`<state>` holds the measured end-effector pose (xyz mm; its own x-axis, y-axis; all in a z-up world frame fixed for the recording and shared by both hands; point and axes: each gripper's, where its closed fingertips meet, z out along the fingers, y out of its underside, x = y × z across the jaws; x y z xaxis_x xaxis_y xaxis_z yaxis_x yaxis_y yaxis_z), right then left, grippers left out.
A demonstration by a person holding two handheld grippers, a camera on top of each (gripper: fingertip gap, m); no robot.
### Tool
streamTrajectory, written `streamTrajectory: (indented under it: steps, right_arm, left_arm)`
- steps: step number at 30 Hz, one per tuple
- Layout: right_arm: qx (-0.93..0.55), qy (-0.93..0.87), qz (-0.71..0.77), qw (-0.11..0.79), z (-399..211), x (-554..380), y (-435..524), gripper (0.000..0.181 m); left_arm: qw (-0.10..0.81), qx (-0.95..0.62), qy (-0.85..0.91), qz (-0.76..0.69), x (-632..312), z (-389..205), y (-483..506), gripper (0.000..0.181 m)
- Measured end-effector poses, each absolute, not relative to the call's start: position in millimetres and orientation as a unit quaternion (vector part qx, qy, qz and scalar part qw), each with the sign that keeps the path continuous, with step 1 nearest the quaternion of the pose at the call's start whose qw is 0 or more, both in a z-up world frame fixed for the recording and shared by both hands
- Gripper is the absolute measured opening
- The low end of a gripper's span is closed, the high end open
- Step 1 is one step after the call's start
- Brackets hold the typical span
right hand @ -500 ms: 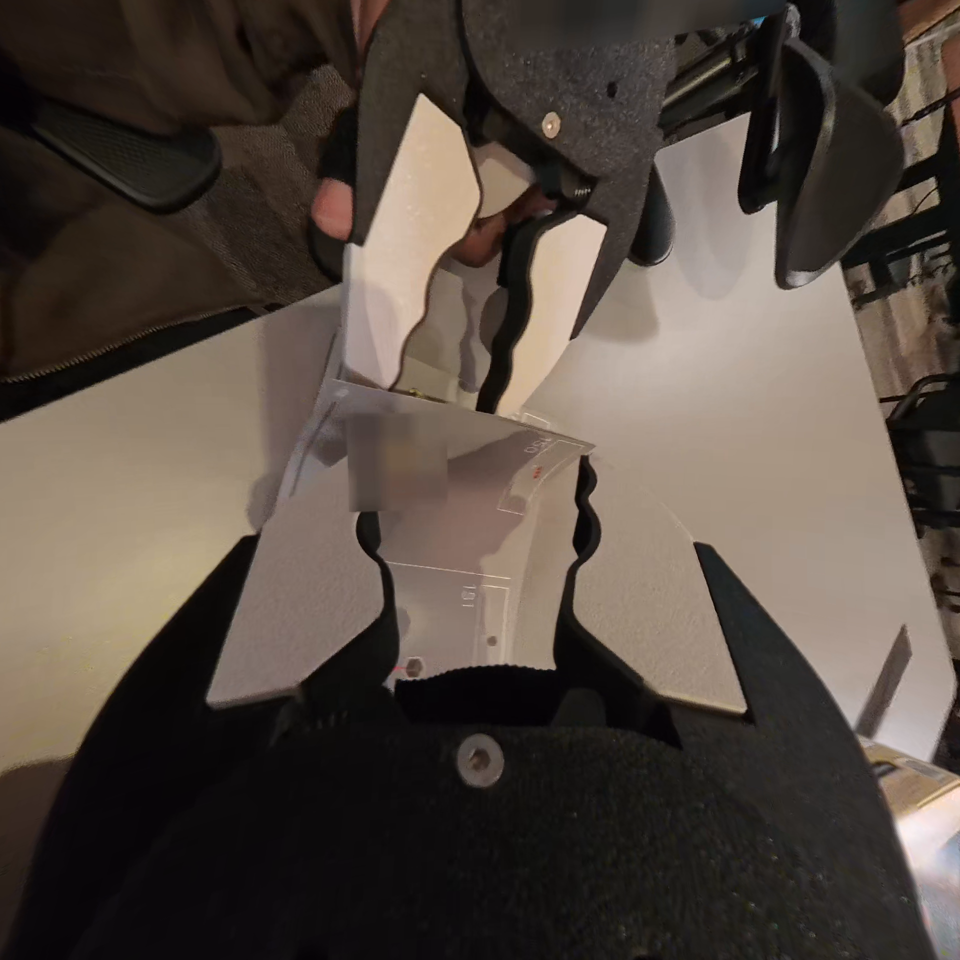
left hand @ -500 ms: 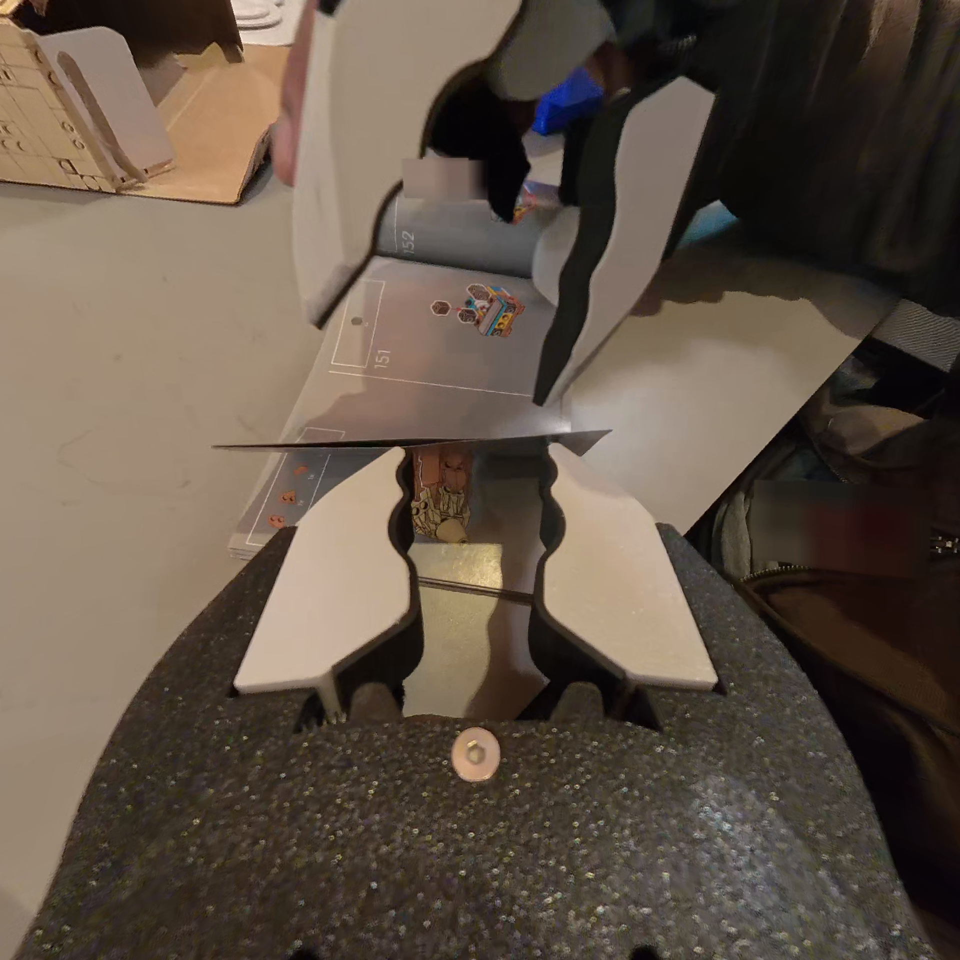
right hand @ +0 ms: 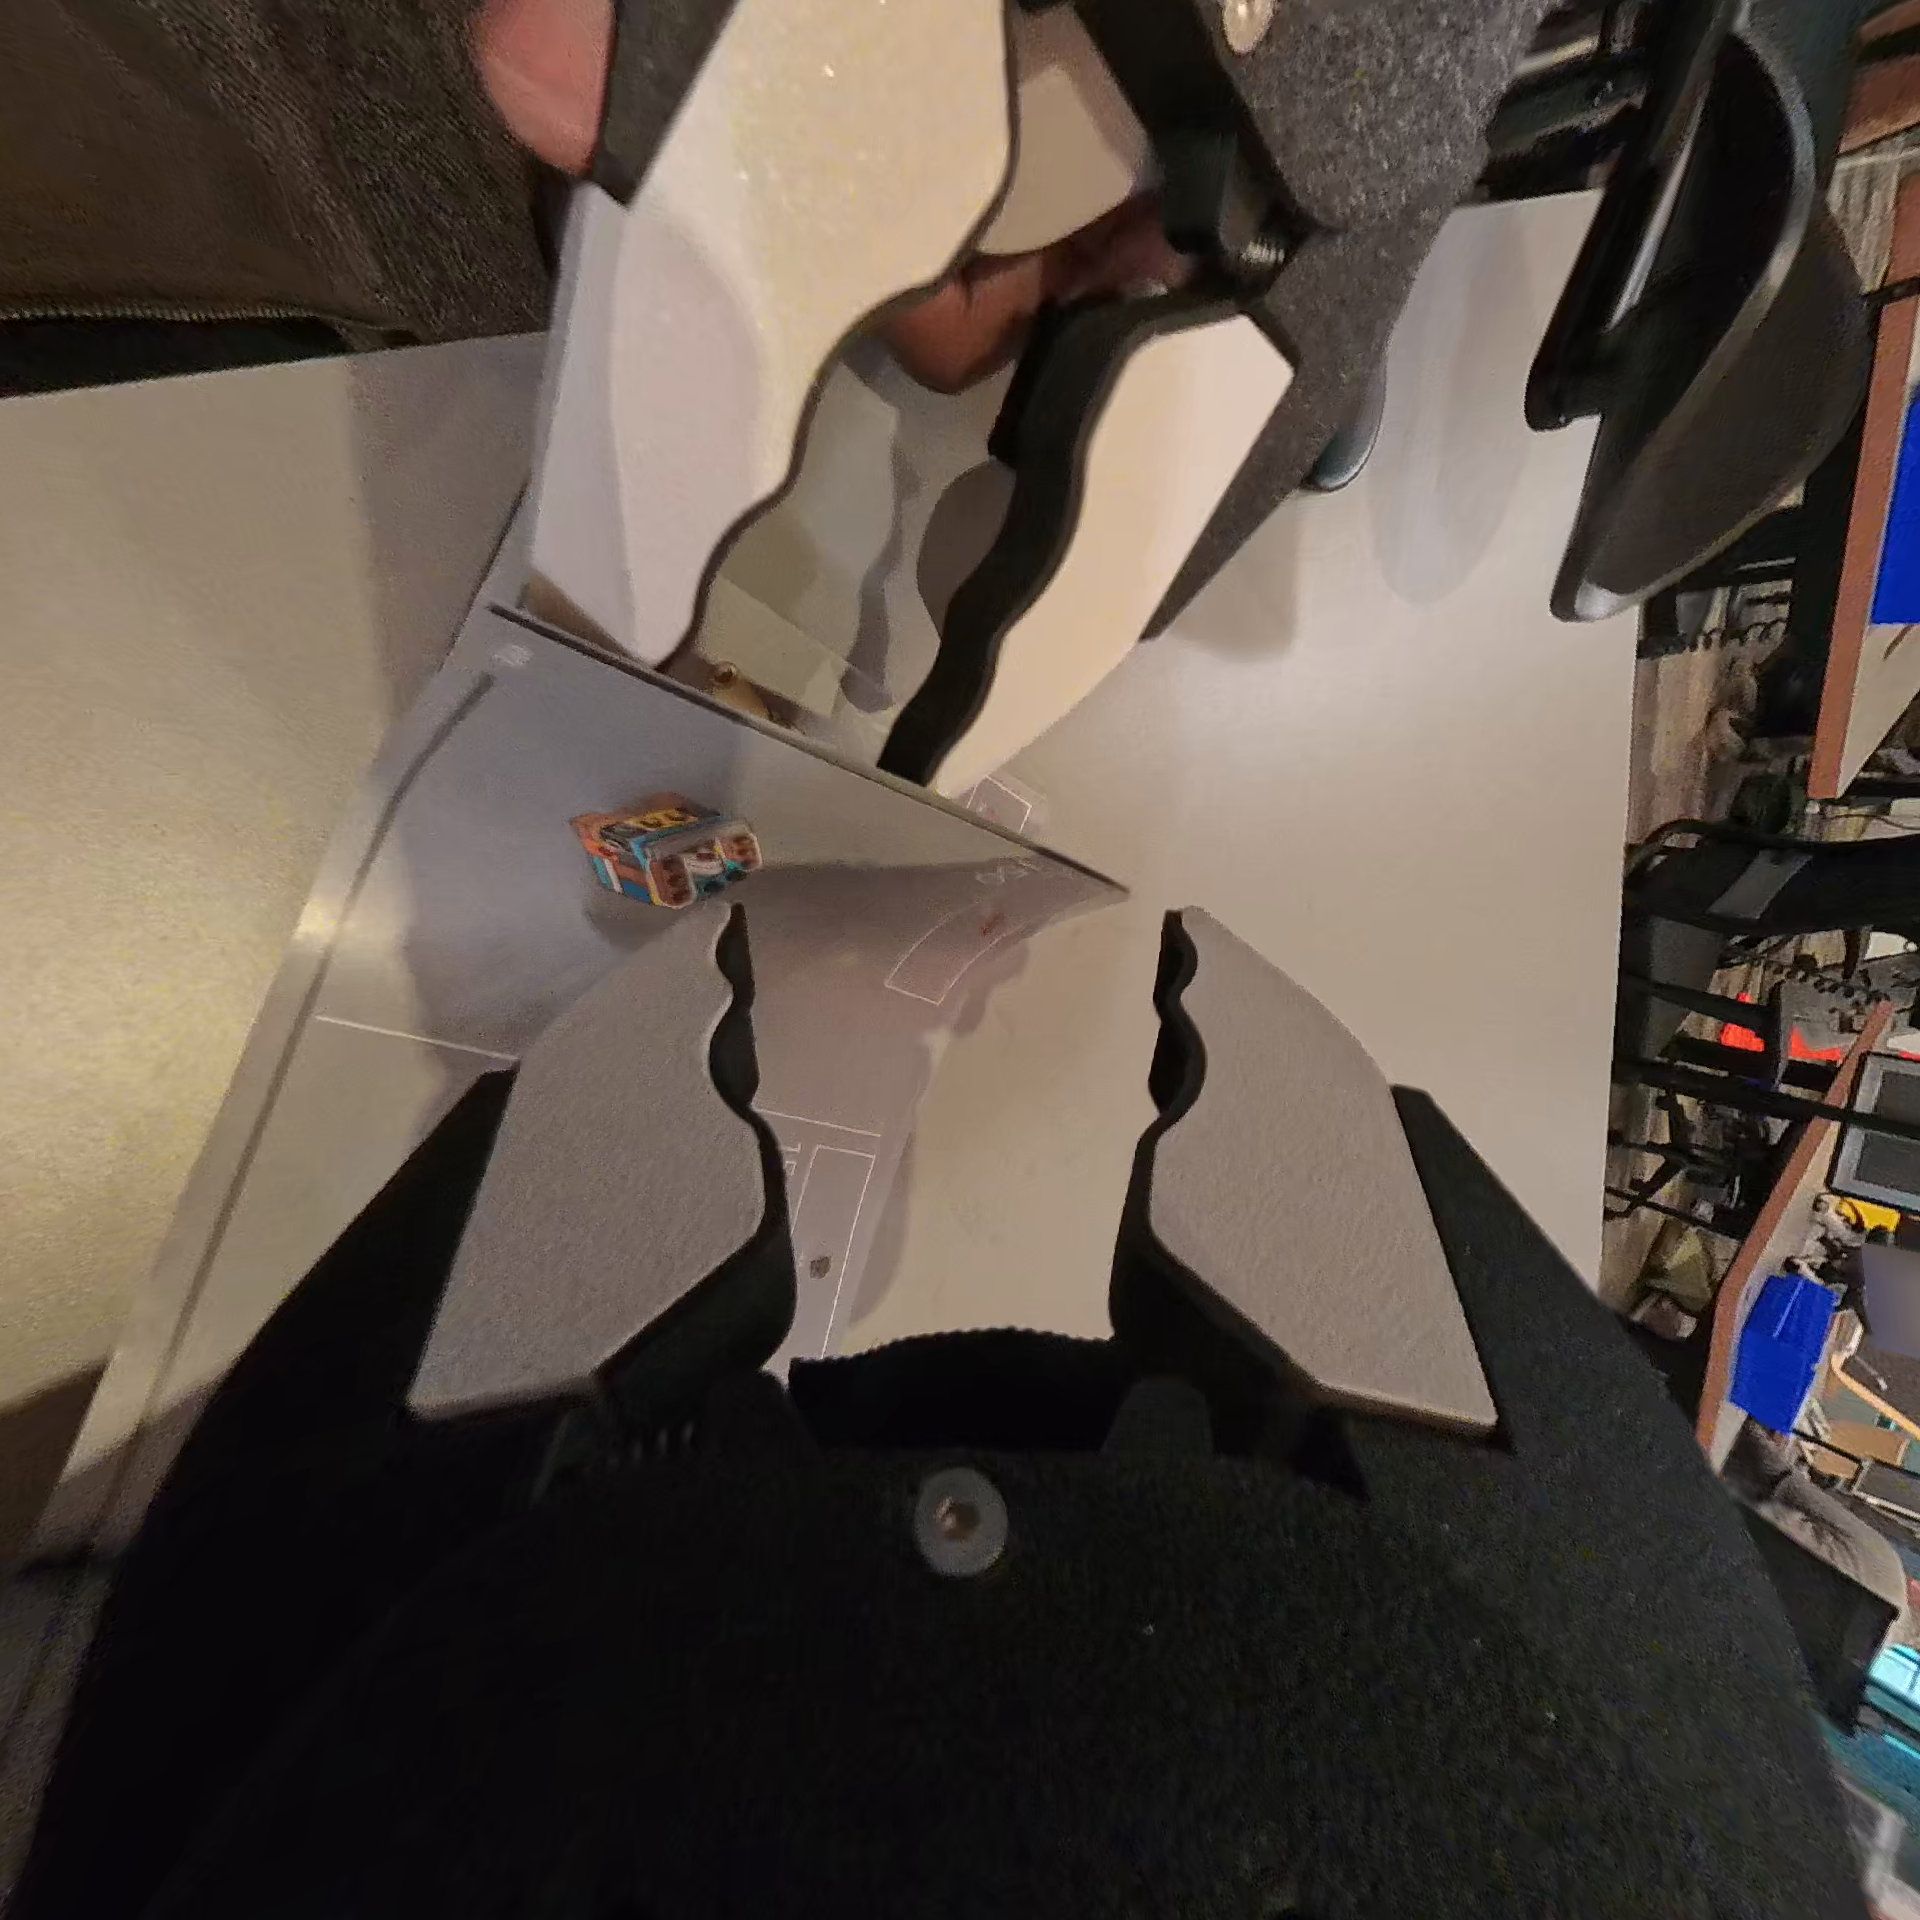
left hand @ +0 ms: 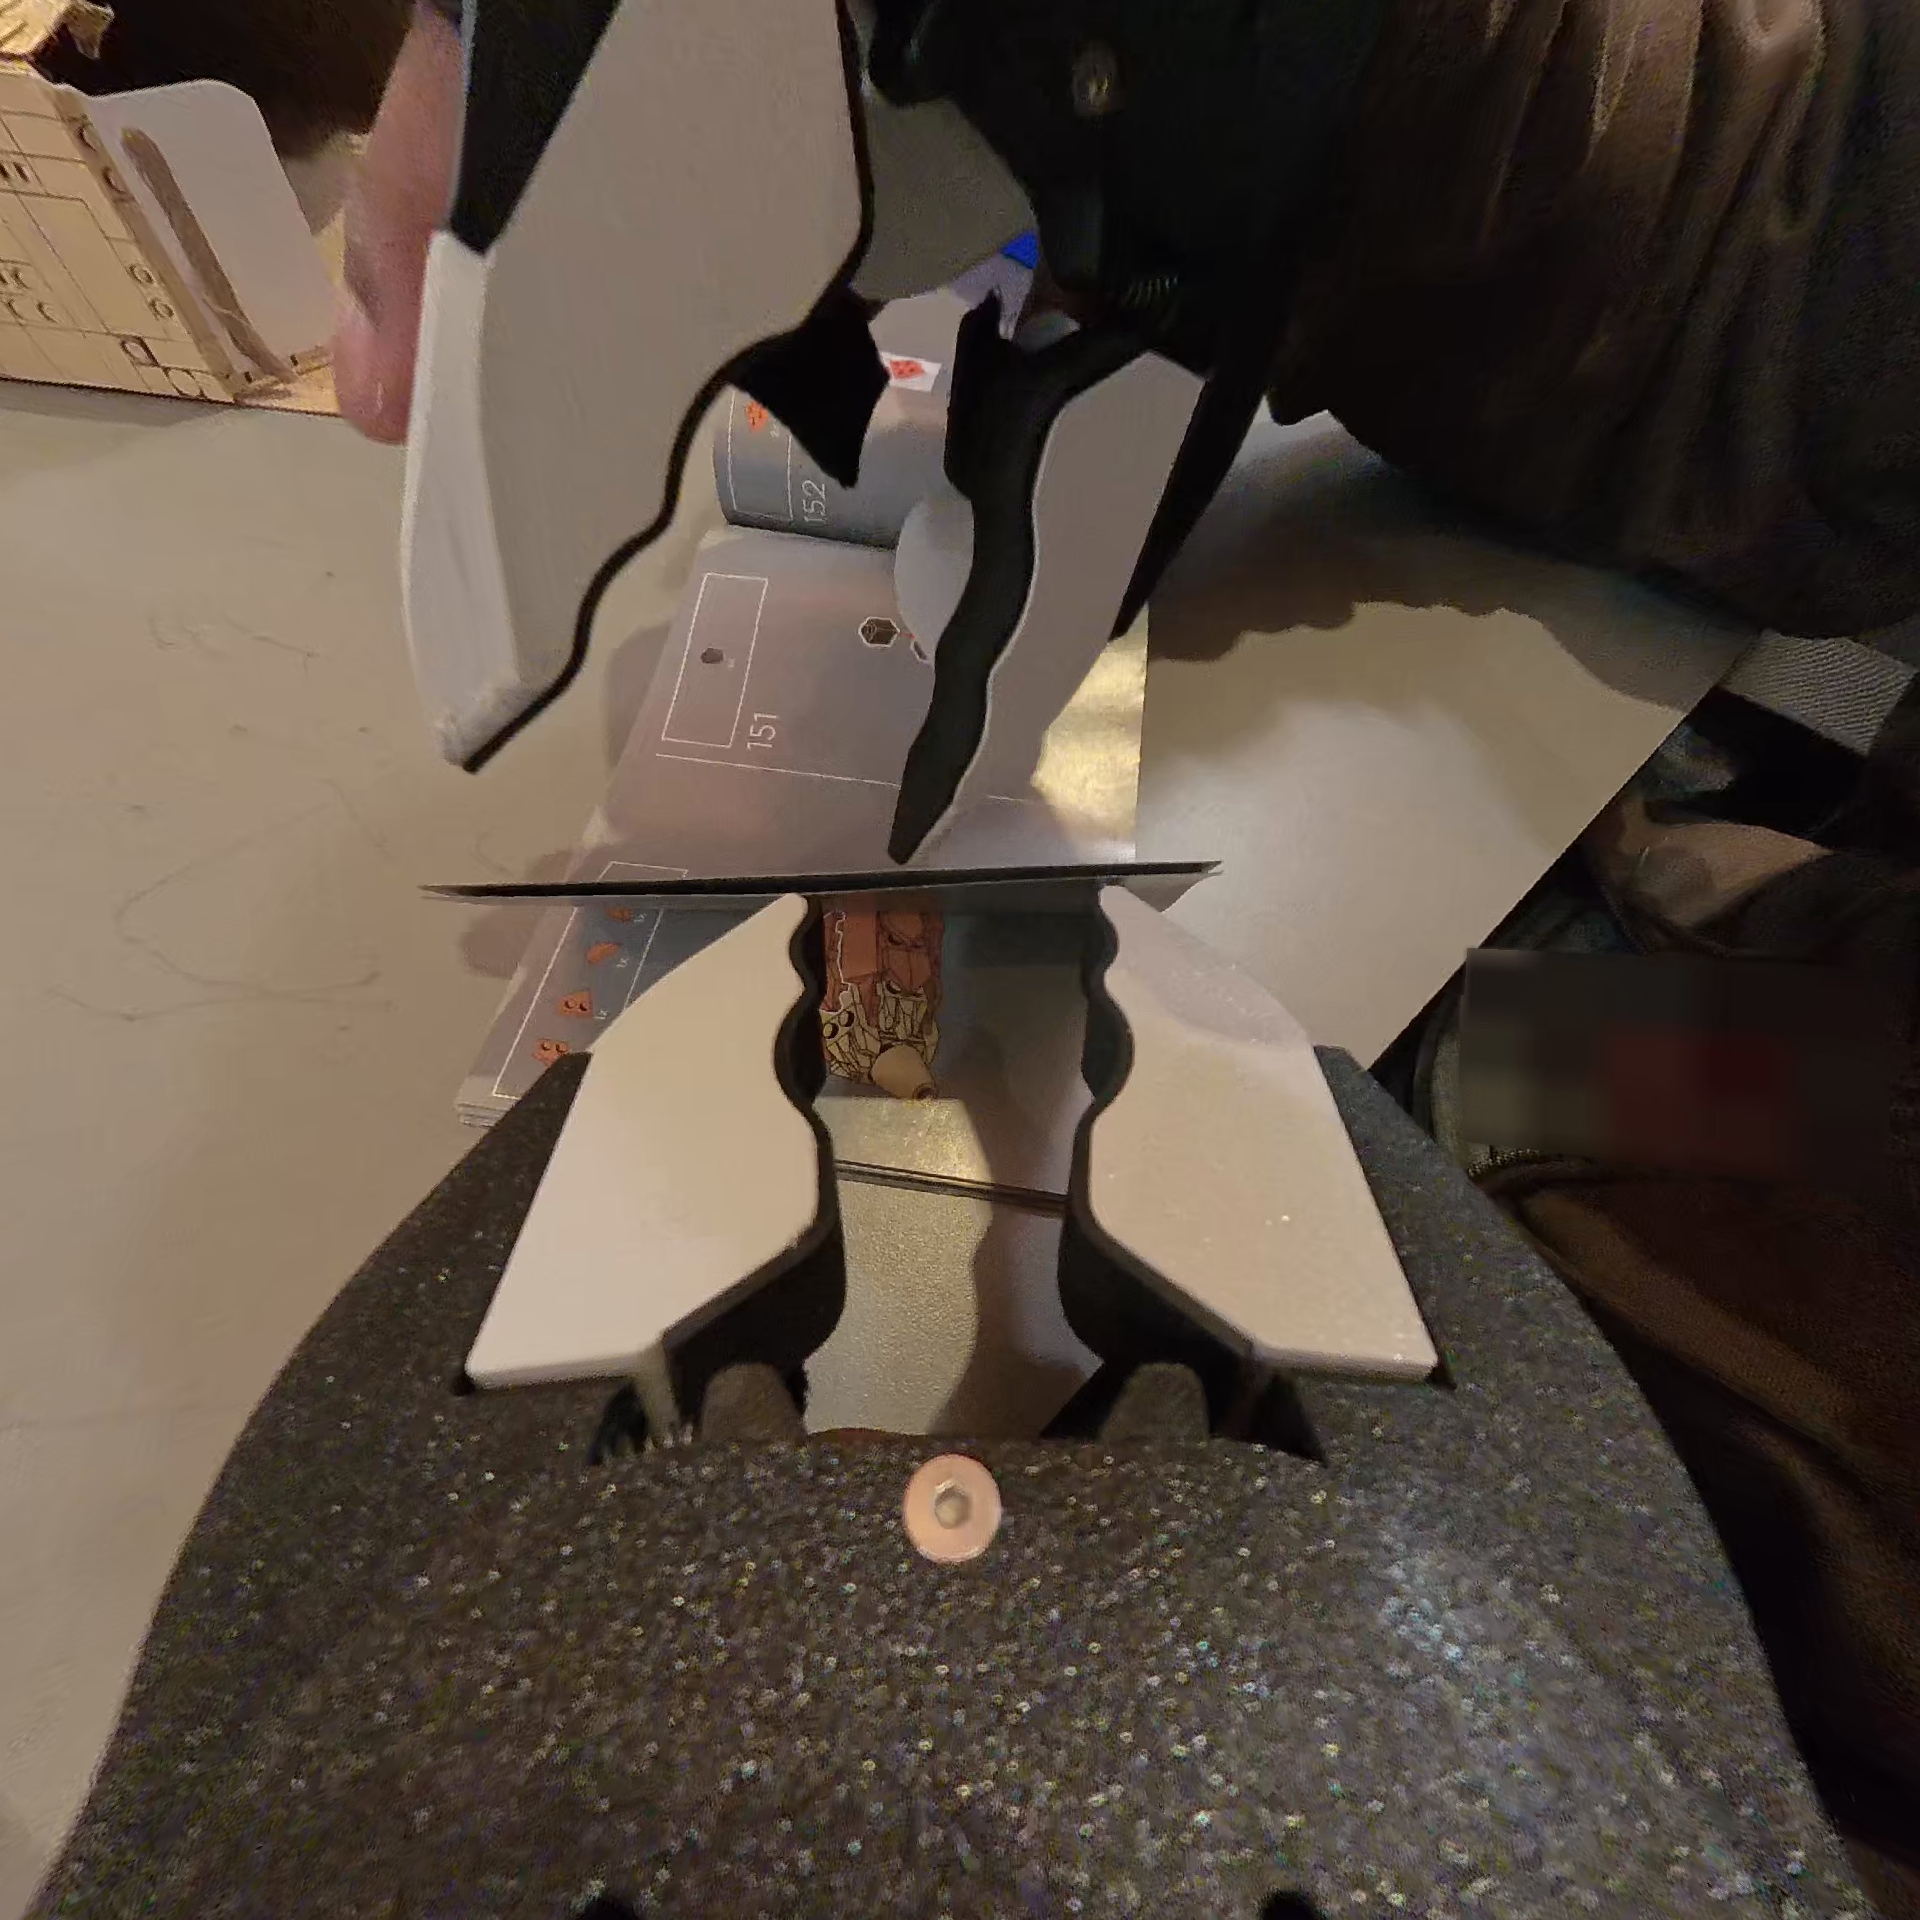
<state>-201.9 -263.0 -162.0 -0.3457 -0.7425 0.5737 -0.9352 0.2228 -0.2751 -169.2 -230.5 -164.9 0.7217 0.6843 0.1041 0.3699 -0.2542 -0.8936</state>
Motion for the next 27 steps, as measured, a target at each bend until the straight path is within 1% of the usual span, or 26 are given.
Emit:
streamTrajectory:
  steps: [8, 13, 18, 27]
  right_arm:
    - [0.592, -0.731, 0.253, 0.226, -166, -208, -266, 0.073]
    - [0.613, -0.714, 0.218, 0.259, -169, -216, -267, 0.066]
    - [0.630, -0.689, 0.169, 0.316, -177, -229, -271, 0.064]
    - [0.654, -0.648, 0.188, 0.341, -170, -211, -276, 0.065]
  left_arm:
    - [0.508, -0.777, -0.338, 0.156, -169, -165, -230, 0.047]
    - [0.508, -0.777, -0.338, 0.156, -170, -165, -230, 0.047]
    - [0.507, -0.778, -0.338, 0.156, -170, -165, -230, 0.047]
    - [0.508, -0.778, -0.336, 0.155, -170, -166, -230, 0.047]
